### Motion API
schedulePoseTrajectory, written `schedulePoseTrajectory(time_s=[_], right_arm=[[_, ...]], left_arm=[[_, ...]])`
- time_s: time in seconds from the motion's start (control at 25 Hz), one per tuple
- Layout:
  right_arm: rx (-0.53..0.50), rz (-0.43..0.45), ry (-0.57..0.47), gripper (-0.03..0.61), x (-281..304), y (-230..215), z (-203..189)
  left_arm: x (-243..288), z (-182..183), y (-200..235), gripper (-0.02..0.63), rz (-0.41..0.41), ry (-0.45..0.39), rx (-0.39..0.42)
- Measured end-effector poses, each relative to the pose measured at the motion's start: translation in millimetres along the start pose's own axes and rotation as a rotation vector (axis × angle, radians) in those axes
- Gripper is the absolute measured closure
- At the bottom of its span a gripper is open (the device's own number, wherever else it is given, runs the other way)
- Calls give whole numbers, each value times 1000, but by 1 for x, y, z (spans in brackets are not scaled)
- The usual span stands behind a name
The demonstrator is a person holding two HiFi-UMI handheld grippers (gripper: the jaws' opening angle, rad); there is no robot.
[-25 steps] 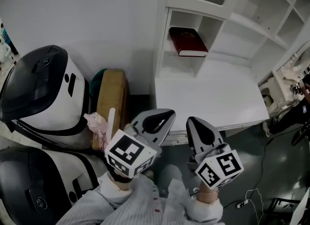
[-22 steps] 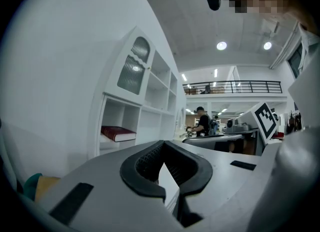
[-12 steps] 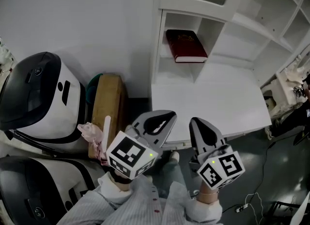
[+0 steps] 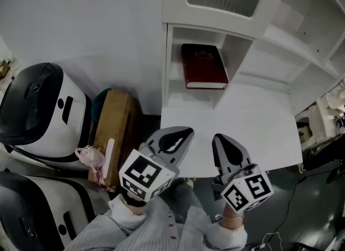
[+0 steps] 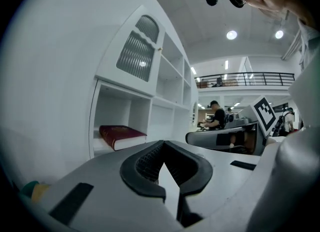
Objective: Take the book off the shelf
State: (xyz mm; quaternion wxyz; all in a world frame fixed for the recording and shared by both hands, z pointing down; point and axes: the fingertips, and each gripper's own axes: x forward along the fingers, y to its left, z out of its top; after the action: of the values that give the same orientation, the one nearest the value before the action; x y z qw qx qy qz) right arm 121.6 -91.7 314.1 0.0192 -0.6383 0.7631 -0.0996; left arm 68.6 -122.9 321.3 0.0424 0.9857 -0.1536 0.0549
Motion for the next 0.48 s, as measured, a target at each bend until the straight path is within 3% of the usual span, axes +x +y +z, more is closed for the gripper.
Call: schedulePoseTrajectory(time_s=[0.48], right_arm=[[-4,111,59,565,27,-90,12]], left_arm=[[88,1,16,603,131,56,-25]])
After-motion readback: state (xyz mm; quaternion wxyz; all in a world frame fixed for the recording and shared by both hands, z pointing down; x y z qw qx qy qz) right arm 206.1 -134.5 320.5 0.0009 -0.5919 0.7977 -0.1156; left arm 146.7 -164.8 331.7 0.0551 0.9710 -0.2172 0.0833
